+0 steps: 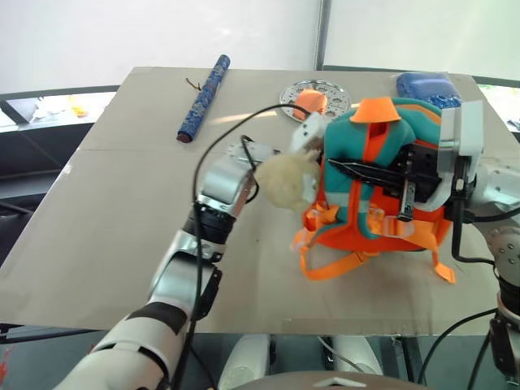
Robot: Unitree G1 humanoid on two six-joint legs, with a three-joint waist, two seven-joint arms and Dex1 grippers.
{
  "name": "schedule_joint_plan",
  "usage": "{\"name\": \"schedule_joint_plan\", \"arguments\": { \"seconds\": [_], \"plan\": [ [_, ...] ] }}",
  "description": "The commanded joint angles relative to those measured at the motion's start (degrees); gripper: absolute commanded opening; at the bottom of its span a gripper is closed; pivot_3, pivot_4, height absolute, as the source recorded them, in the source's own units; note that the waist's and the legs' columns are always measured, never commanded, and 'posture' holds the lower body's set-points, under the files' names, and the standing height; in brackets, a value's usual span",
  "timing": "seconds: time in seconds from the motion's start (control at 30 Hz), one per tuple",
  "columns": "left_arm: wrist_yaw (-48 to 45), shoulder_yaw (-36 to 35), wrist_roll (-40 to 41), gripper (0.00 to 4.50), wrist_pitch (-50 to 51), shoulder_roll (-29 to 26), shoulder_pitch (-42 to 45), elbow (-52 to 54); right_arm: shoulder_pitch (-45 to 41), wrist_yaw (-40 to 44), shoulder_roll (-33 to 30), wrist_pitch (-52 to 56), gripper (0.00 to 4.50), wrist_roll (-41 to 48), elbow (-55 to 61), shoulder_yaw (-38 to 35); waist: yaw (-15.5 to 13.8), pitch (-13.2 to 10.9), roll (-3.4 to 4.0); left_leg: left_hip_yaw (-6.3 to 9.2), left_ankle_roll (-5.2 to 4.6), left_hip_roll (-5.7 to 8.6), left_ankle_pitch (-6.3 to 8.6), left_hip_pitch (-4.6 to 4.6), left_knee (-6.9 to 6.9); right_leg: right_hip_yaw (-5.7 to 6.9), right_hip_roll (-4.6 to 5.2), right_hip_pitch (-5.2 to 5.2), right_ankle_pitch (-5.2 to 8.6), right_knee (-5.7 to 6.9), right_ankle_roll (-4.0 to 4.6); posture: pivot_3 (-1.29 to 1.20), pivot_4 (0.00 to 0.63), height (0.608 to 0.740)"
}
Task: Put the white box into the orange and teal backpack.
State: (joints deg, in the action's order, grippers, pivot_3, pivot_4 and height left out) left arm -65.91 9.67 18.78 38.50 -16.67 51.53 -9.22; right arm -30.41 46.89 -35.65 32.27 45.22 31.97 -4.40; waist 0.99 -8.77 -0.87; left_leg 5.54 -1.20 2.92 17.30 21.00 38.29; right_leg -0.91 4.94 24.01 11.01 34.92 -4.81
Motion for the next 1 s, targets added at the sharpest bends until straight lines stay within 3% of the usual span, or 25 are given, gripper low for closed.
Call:
{"name": "schedule_joint_plan", "arguments": {
  "seconds": [0.03, 0.17, 0.27, 0.37, 0.57, 0.73, 1.0],
  "plan": [
    [6.2, -4.5, 1.8, 4.44, 5.7, -3.4, -2.6, 7.9, -2.3, -1.0, 0.2, -4.1, 0.00, -4.3, -1.1, 0.0, -0.2, 0.0, 0.00, 0.01, 0.00, 0.01, 0.00, 0.10, 0.01, -0.01, 0.02, 0.08, 0.00, 0.01, 0.00, 0.00, 0.150, 0.733],
    [7.6, -8.4, 7.3, 4.44, 13.1, -6.6, -5.9, 13.7, 3.3, 2.0, -2.0, -10.1, 0.00, -16.6, -7.8, 7.3, -0.6, 0.0, -0.05, 0.13, 0.00, 0.20, 0.00, 0.33, 0.07, 0.06, 0.13, 0.12, -0.01, -0.03, -0.01, 0.00, 0.150, 0.733],
    [6.2, -13.6, 15.2, 4.44, 21.1, -9.5, -6.5, 15.8, 5.1, 2.7, -1.8, -11.4, 0.00, -18.8, -10.5, 9.1, -0.2, 0.0, -0.04, 0.10, 0.00, 0.23, 0.00, 0.35, 0.07, 0.02, 0.14, 0.19, -0.01, -0.04, -0.01, 0.00, 0.150, 0.733],
    [2.3, -21.5, 24.8, 4.44, 33.6, -17.9, -5.4, 12.5, 5.8, 3.1, -1.0, -11.7, 0.00, -19.6, -12.7, 9.9, 0.6, 0.0, -0.04, 0.08, 0.06, 0.11, -0.03, 0.25, 0.07, 0.01, 0.04, 0.26, -0.01, 0.06, 0.00, 0.00, 0.150, 0.733],
    [-1.2, -22.5, 28.5, 4.44, 33.0, -29.6, -12.9, 18.5, 4.4, 1.2, 1.4, -13.3, 0.00, -21.8, -16.2, 9.7, 1.3, 0.0, -0.03, 0.10, 0.21, 0.02, -0.11, -0.32, -0.01, -0.02, -0.02, -0.23, -0.01, 0.11, 0.03, 0.00, 0.150, 0.733],
    [3.9, -22.6, 28.2, 4.44, 28.5, -27.1, -15.8, 23.4, 3.8, 1.4, 2.7, -13.0, 0.00, -21.9, -16.5, 9.6, -0.1, 0.0, -0.20, 0.24, 0.20, 0.01, -0.11, -0.23, 0.06, 0.04, 0.04, -0.28, -0.01, 0.04, 0.04, 0.00, 0.150, 0.733],
    [11.5, -21.0, 22.5, 4.44, 19.1, -24.6, -13.1, 19.3, 3.8, 2.0, 2.7, -12.2, 0.00, -21.8, -15.8, 9.2, -0.1, 0.0, -0.19, 0.17, 0.22, 0.07, -0.11, -0.25, 0.02, 0.02, 0.03, -0.23, -0.03, 0.04, 0.07, 0.00, 0.150, 0.733]
  ]
}}
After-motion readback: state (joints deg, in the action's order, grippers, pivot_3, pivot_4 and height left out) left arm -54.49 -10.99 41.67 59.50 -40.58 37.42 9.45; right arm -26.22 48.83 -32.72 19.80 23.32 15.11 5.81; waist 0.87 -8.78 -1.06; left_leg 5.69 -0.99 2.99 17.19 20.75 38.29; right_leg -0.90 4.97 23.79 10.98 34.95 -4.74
